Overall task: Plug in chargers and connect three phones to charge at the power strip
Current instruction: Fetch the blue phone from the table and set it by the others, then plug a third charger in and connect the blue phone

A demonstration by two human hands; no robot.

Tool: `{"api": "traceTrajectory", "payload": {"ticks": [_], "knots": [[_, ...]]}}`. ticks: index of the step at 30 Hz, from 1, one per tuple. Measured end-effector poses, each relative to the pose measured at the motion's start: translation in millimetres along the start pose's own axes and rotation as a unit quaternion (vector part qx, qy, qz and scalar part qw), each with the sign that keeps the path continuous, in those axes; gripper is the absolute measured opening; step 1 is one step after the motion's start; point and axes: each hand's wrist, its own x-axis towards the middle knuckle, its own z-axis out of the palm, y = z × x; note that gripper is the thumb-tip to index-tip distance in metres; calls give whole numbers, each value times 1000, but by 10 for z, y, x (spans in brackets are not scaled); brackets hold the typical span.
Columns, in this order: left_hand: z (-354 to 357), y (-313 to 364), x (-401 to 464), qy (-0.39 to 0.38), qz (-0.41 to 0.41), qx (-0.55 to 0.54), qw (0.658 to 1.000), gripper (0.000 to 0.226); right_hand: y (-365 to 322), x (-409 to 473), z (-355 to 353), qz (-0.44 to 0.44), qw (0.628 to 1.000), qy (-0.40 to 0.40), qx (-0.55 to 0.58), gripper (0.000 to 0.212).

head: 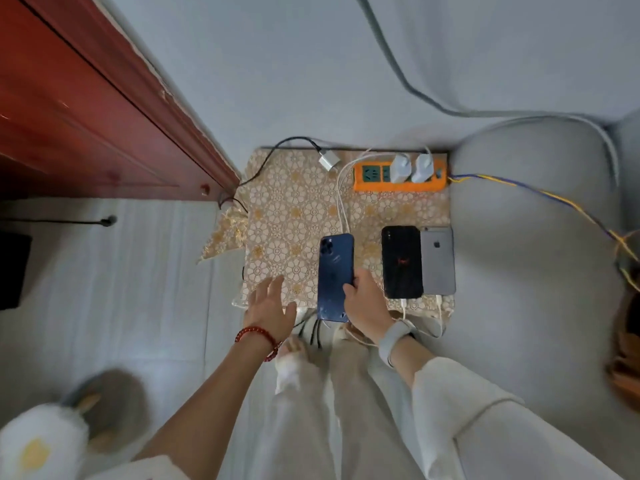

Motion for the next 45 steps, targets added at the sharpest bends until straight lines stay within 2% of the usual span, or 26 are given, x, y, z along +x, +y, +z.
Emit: {"api": "traceTrajectory", "payload": {"ticks": [3, 7, 9, 12, 15, 19, 24, 26, 30, 33, 38, 41, 45], "knots": [[107, -16, 264, 0, -19, 15, 1000, 62, -4, 307, 145, -10, 1000, -27, 5, 14], [181, 15, 523, 3, 3, 75, 997, 69, 22, 557, 246, -2, 999, -42, 8, 22], [201, 38, 617, -3, 17, 111, 994, 75, 77, 626, 228, -14, 999, -27, -33, 19], [239, 68, 741, -12, 40, 140, 989, 86, 164, 670, 163, -59, 985, -16, -162, 22], [277, 97, 829, -15, 65, 169, 983, 99, 233, 641, 74, -116, 948, -12, -298, 31], [315, 89, 915, -16, 76, 180, 981, 112, 350, 589, -42, -244, 862, -54, -442, 31], [303, 31, 943, -29, 87, 195, 977, 122, 443, 591, -156, -316, 802, -107, -495, 29], [304, 29, 946, -33, 89, 198, 976, 125, 487, 583, -212, -328, 787, -120, -508, 26], [310, 60, 942, -36, 80, 207, 974, 127, 568, 573, -320, -334, 784, -144, -504, 30], [315, 46, 936, -32, 87, 216, 972, 126, 600, 594, -379, -348, 763, -164, -520, 27], [336, 42, 932, -29, 91, 216, 972, 122, 636, 595, -508, -338, 754, -177, -535, 20], [360, 61, 920, -23, 96, 219, 971, 127, 623, 556, -475, -307, 788, -155, -511, 25], [404, 93, 903, -24, 87, 240, 967, 131, 579, 524, -298, -236, 858, -91, -446, 45]]}}
